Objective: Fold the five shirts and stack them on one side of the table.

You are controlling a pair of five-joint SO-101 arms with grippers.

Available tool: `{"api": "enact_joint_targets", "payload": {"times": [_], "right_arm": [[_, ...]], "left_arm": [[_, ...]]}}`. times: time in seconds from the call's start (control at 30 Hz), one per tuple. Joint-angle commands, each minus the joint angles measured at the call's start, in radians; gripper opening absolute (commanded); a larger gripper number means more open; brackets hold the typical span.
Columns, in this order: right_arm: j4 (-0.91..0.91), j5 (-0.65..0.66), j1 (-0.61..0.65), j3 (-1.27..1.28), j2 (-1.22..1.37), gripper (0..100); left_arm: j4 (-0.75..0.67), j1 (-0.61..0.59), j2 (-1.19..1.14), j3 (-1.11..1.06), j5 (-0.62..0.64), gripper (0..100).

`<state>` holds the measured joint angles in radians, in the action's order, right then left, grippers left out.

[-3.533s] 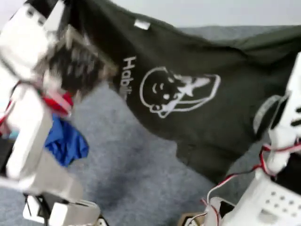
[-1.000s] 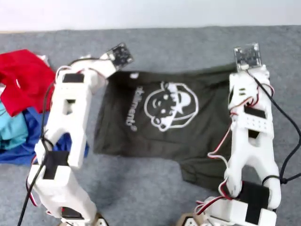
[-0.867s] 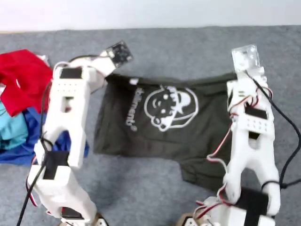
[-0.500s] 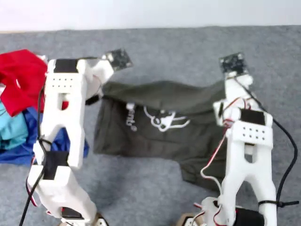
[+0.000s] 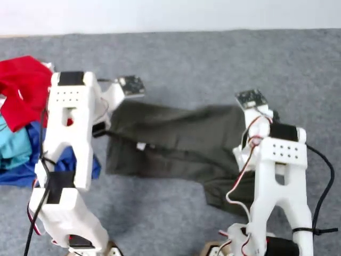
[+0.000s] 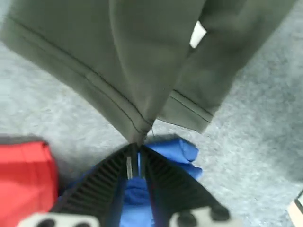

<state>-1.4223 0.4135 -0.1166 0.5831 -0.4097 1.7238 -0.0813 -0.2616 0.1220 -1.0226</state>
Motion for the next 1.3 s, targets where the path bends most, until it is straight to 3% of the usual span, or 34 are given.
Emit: {"api": "enact_joint_targets", "payload": {"times": [0.0, 0.23, 0.4, 0.6, 1.27], "right_arm": [[-0.062, 0.008, -0.042, -0.058, -0.050, 0.9], [-0.171, 0.069, -0.111, -0.060, -0.059, 0.9], [-0.214, 0.063, -0.082, -0.060, -0.150, 0.9], [-0.312, 0.044, -0.039, -0.058, -0.225, 0.9], [-0.298, 0.055, -0.045, 0.038, -0.232, 0.9]], "left_arm": [[0.031, -0.008, 0.021, -0.015, -0.014, 0], [0.031, -0.006, 0.021, -0.022, 0.008, 1], [0.031, -0.006, 0.021, -0.022, 0.051, 7], [0.031, -0.005, 0.021, -0.021, 0.051, 7], [0.031, -0.005, 0.106, -0.162, 0.051, 5]]}}
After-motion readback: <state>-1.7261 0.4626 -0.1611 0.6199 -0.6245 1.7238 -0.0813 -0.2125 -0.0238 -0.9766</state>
